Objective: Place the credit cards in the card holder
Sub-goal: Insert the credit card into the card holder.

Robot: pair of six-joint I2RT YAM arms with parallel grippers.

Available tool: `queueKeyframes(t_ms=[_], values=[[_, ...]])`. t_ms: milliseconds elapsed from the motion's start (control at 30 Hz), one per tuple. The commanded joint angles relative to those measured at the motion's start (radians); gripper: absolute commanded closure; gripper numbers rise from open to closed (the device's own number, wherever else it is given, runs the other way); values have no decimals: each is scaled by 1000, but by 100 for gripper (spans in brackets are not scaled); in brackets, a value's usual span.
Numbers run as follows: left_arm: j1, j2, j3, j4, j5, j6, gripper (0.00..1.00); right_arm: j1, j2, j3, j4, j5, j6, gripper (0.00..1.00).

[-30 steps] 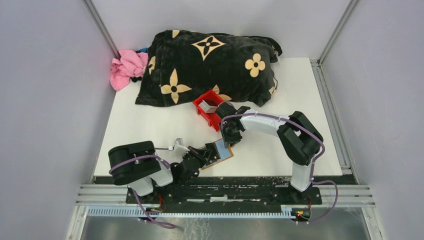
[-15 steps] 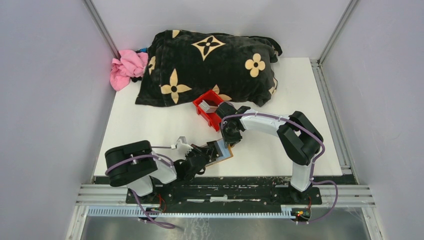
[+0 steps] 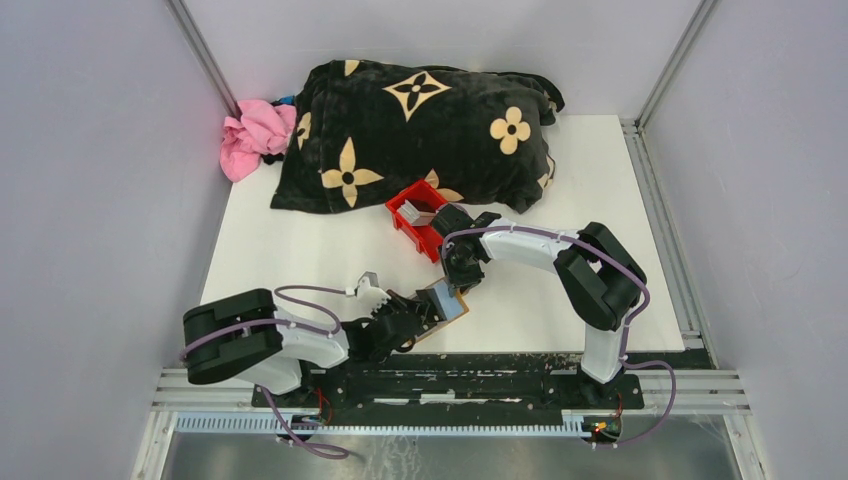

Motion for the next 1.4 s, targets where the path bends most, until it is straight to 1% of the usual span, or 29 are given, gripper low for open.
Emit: queueKeyframes(t_ms=[0, 267, 400, 600, 733, 767, 833, 933, 967, 1000, 1167, 1233, 1367], values=[[-33, -10, -18, -136, 42, 62, 97, 2, 52, -29, 14, 14, 0, 64], [-36, 123, 77, -108, 68, 118, 97, 2, 45, -50, 24, 6, 0, 64], [-37, 169, 108, -133, 69, 96, 95, 2, 43, -61, 32, 2, 4, 64], [-40, 148, 108, -290, 27, -40, 85, 2, 46, -64, 34, -3, 3, 64], [-45, 124, 90, -331, 37, -102, 78, 2, 50, -62, 34, -6, 3, 64], [-47, 119, 90, -342, 40, -106, 75, 2, 50, -61, 34, -6, 3, 64], [-50, 109, 97, -377, 44, -115, 67, 2, 46, -62, 32, -3, 3, 63], [-49, 91, 119, -452, 51, -117, 60, 4, 31, -56, 20, 16, -3, 63], [-49, 82, 123, -476, 52, -143, 56, 4, 26, -50, 15, 21, -5, 62], [-51, 73, 123, -489, 52, -149, 54, 4, 25, -46, 12, 25, -9, 62], [-55, 50, 122, -499, 53, -140, 52, 4, 29, -39, 8, 19, -8, 62], [-57, 49, 130, -512, 54, -134, 49, 4, 27, -40, 7, 18, -8, 61], [-59, 57, 138, -516, 52, -130, 49, 4, 3, -40, -2, 34, -12, 61]])
